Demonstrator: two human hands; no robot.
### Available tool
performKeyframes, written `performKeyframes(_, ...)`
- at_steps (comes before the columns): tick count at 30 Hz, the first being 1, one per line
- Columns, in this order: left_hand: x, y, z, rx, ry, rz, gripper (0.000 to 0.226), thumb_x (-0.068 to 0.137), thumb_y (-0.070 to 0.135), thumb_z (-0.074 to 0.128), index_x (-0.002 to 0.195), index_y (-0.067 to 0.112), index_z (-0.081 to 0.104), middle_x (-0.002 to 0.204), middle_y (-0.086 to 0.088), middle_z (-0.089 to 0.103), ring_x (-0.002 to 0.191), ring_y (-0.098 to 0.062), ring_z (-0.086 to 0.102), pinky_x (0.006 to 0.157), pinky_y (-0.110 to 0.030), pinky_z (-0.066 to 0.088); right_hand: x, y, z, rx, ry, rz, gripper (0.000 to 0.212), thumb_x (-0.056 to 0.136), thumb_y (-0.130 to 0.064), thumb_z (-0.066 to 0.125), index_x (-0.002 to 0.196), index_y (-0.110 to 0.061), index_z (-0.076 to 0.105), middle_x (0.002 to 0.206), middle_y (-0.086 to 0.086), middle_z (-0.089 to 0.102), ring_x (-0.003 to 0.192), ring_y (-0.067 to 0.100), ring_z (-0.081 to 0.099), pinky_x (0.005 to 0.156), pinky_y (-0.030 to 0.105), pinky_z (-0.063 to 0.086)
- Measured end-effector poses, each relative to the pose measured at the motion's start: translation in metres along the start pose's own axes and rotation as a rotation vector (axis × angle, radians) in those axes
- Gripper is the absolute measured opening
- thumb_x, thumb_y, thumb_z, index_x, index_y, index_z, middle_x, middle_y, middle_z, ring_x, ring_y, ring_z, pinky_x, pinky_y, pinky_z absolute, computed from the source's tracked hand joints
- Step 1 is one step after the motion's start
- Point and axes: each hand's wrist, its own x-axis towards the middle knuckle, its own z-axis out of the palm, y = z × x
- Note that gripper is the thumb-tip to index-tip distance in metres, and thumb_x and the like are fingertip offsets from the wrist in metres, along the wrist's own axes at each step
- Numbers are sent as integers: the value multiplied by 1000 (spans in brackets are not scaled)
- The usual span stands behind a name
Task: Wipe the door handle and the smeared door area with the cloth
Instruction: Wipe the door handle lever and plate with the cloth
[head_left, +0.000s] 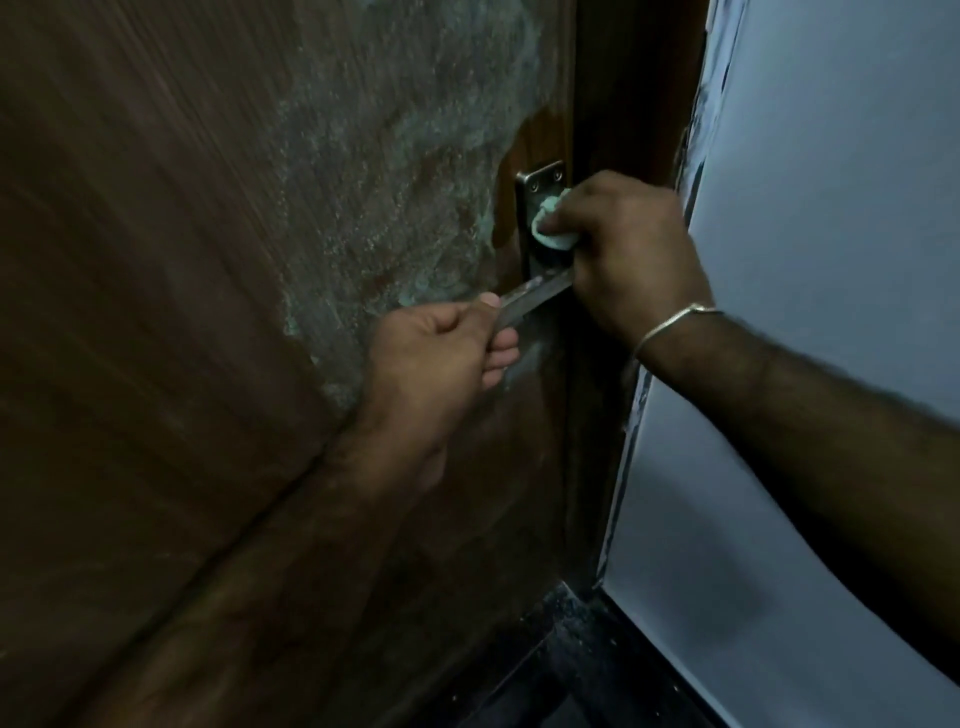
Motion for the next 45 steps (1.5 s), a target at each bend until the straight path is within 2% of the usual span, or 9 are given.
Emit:
performKeyframes(7,-1,-2,-1,23,20,32,22,96,24,60,78,17,71,77,-7,77,79,-19,75,74,-32,61,-21,-1,-9,-88,-35,82,26,82,1,61,104,-7,72,109,14,64,101,30,61,89,27,45)
performKeyframes(9,-2,2,1,21,29,24,25,97,23,58,76,15,71,75,-8,76,75,-19,75,71,-33,61,-34,-27,1,89,-19,189,21,83,0,60,102,3,68,104,19,63,97,30,62,88,28,48)
performKeyframes(12,-1,7,0,-32,83,-23,31,98,23,56,72,12,69,54,-1,68,49,-12,66,45,-24,53,-53,-64,16,409,-47,190,19,82,3,55,97,10,65,82,11,59,71,11,55,68,28,51)
performKeyframes(17,1,6,2,-20,65,-47,34,99,36,51,80,12,65,75,-10,75,72,-21,75,66,-32,58,-53,-37,22,356,241,347,19,80,6,63,94,-2,74,92,11,66,84,13,61,77,5,41)
performKeyframes(21,0,8,4,3,106,-12,33,97,37,55,77,14,68,73,-10,74,70,-23,74,70,-37,61,-68,-51,39,456,280,231,16,76,9,66,87,1,74,84,12,67,77,8,55,71,3,42)
performKeyframes(27,-2,3,6,55,85,-9,31,99,38,50,84,16,66,86,-9,77,83,-21,75,84,-40,60,-47,-15,53,1169,535,1026,21,80,8,68,98,-1,72,95,8,72,85,18,70,82,35,60)
performKeyframes(31,-1,0,1,58,62,-7,32,99,40,49,85,16,65,88,-7,77,84,-19,75,79,-33,59,-49,-32,78,1718,526,1166,31,85,18,54,116,13,58,106,24,65,87,23,66,92,37,53)
performKeyframes(40,5,0,-2,55,45,13,31,99,37,51,86,14,66,86,-9,77,80,-18,75,77,-33,60,-41,-5,92,1292,482,841,23,84,13,59,106,7,63,89,8,68,74,13,67,70,26,60)
performKeyframes(45,1,1,-1,47,41,14,32,100,36,49,84,15,66,85,-8,77,81,-19,75,84,-38,59,-54,-14,106,1294,482,1012,23,83,12,61,106,9,61,101,20,67,77,16,66,63,20,58)
